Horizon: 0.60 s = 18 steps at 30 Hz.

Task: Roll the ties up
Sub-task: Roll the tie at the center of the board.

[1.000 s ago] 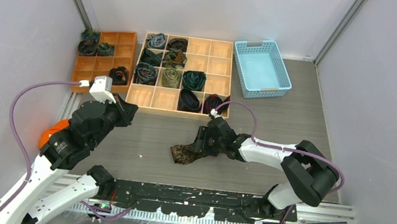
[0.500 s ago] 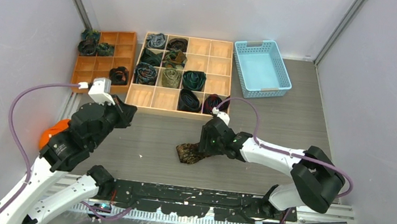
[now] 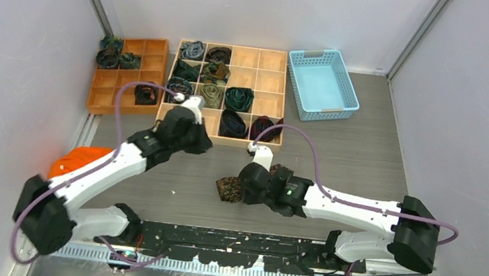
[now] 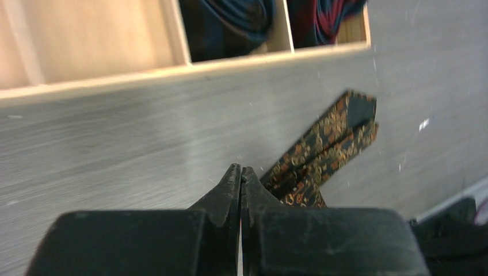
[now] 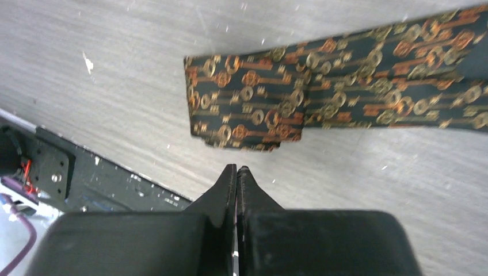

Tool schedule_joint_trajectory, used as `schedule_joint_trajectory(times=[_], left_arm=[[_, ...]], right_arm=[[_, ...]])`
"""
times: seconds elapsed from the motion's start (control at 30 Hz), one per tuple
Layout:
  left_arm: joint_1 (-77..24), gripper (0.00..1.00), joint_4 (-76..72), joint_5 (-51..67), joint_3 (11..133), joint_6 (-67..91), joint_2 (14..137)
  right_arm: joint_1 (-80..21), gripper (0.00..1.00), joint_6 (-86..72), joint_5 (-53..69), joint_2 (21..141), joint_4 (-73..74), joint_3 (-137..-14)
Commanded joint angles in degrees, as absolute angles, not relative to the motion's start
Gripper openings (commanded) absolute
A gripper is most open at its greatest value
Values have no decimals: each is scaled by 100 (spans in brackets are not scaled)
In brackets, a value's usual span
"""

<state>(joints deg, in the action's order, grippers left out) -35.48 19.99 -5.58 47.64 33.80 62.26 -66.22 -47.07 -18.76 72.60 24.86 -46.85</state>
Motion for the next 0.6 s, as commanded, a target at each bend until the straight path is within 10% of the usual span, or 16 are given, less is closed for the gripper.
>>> schedule_joint_trajectory(times=[0.0, 0.57], left_arm=[[-3530, 0, 720, 1298, 4548, 3282, 6938], [-3536, 0, -546, 2259, 3850, 3253, 8713]], right_arm=[[-7074, 1, -5560, -2094, 6936, 2181, -4175], [-7340, 1, -6275, -1902, 8043, 421, -3250]])
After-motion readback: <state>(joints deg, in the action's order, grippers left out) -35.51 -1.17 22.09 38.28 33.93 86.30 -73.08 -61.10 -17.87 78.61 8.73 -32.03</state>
